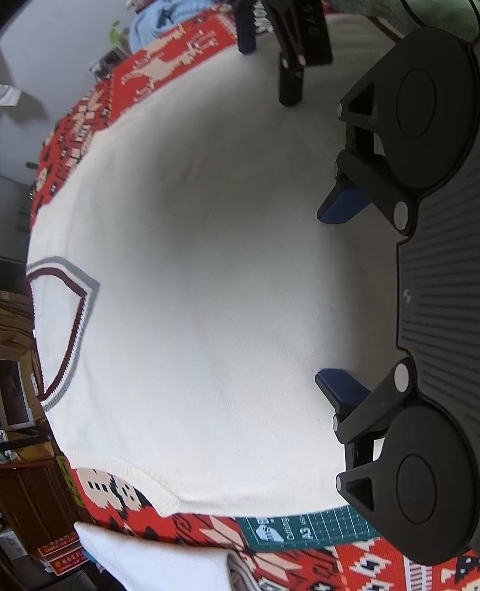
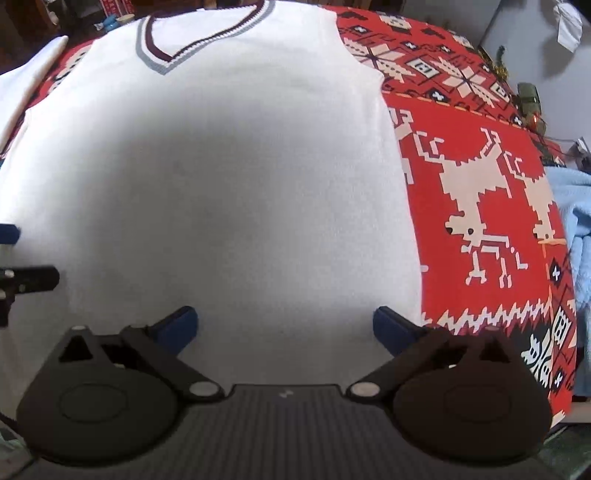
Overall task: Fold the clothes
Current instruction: 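Press both open grippers on the vest body to smooth it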
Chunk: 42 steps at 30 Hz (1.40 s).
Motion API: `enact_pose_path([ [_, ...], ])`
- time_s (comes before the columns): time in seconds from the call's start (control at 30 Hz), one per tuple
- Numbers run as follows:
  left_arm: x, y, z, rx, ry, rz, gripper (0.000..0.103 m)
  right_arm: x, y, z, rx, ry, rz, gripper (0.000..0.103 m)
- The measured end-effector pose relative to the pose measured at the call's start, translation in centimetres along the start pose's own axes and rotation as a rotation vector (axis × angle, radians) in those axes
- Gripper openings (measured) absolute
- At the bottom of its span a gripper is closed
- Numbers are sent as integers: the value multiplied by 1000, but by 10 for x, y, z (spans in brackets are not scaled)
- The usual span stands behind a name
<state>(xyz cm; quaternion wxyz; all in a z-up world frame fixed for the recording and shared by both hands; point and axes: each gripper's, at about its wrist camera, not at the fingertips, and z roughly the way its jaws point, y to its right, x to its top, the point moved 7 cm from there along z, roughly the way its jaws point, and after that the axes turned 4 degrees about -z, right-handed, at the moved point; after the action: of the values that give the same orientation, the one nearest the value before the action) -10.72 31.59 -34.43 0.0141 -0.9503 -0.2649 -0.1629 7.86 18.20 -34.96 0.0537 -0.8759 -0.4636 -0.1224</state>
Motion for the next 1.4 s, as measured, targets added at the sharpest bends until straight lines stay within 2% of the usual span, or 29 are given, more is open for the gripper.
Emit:
enact_pose_path([
  [0.03,-1,0,3,21,-17,7,100,-2,-1,1,-2,-12,-4,103],
  [0.1,-2,1,7,46,-38,31,103,-4,-4,2,-5,-37,-8,103],
  [0.33,2,1,9,69,-65,-11,103,5,0,6,10,-120,39,103],
  [0.5,8,0,14,70,-124,-3,103,11,2,9,31,-183,62,103],
  [0.77,13,-3,15,87,-117,-74,103,9,-2,0,19,-148,96,103],
  [0.87,11,-4,13,95,-73,-100,103,6,-5,-5,22,-126,76,103],
  [0.97,3,-4,8,88,2,-92,103,1,-9,-12,15,-69,74,103],
  [1.17,-17,-6,-5,58,169,-112,102,-31,-14,-32,16,141,47,102],
  [1.23,-26,-8,-13,58,229,-120,94,-46,-12,-44,43,231,55,102],
  [1.33,-42,-12,-46,124,360,-109,93,-69,-9,-80,65,366,51,101],
  [1.4,-53,-18,-73,155,391,-120,93,-85,-8,-109,73,429,49,101],
])
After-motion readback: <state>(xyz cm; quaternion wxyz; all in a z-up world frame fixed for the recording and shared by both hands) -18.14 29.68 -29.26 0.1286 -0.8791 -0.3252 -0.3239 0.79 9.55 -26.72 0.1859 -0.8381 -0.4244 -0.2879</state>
